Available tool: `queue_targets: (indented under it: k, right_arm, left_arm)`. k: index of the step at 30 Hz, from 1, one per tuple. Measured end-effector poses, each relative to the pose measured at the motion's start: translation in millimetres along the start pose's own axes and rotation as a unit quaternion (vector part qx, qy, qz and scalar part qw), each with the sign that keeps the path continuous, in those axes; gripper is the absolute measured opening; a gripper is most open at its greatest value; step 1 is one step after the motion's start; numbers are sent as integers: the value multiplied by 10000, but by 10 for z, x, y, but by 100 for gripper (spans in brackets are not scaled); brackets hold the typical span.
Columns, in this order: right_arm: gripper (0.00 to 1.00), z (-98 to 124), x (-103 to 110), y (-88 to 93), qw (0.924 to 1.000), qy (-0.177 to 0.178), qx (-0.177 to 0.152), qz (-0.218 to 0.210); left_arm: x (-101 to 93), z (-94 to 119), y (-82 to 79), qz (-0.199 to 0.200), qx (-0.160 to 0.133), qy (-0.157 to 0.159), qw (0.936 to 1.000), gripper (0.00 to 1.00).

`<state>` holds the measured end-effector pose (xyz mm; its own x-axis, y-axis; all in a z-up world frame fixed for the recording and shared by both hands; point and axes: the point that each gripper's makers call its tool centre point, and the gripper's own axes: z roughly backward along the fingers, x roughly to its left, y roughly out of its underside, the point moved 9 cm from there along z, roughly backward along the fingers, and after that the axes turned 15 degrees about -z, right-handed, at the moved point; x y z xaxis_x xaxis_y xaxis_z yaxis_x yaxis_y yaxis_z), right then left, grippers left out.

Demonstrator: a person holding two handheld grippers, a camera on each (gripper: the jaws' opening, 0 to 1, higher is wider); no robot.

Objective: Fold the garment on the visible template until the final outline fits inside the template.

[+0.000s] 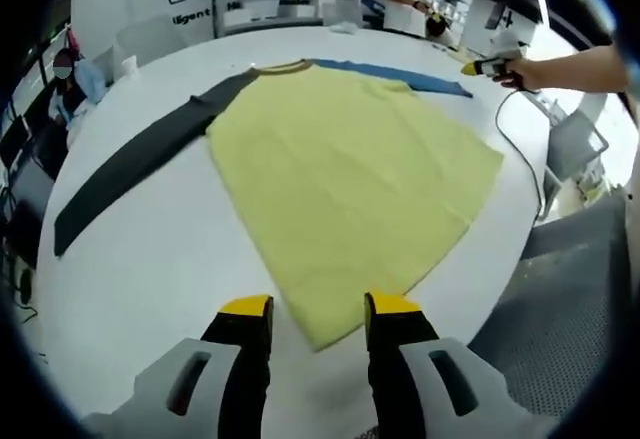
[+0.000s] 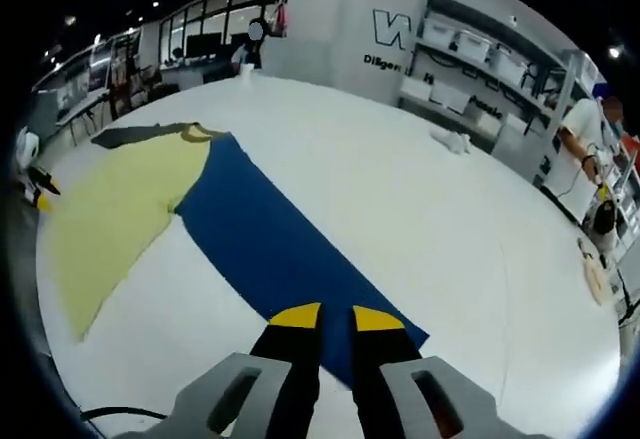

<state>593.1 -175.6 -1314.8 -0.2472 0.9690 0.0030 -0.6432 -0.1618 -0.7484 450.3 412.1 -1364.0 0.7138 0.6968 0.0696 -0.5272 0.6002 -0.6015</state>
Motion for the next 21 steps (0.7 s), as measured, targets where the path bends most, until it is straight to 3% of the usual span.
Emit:
queue_targets:
  k: [11, 19, 21]
  right_arm:
    - [3, 224, 905, 148, 9942, -825, -140, 674]
    - [3, 301, 1425, 374, 9836, -1419, -22, 1116]
    - [3, 323, 1555, 439, 9781, -1538, 47, 1399]
  left_arm:
    - [-39, 26, 97, -75, -4, 136, 9999, 33]
    - [-51, 33, 135, -265, -5, 230, 9994, 33]
    - [-57, 41, 157, -322, -5, 239, 9992, 33]
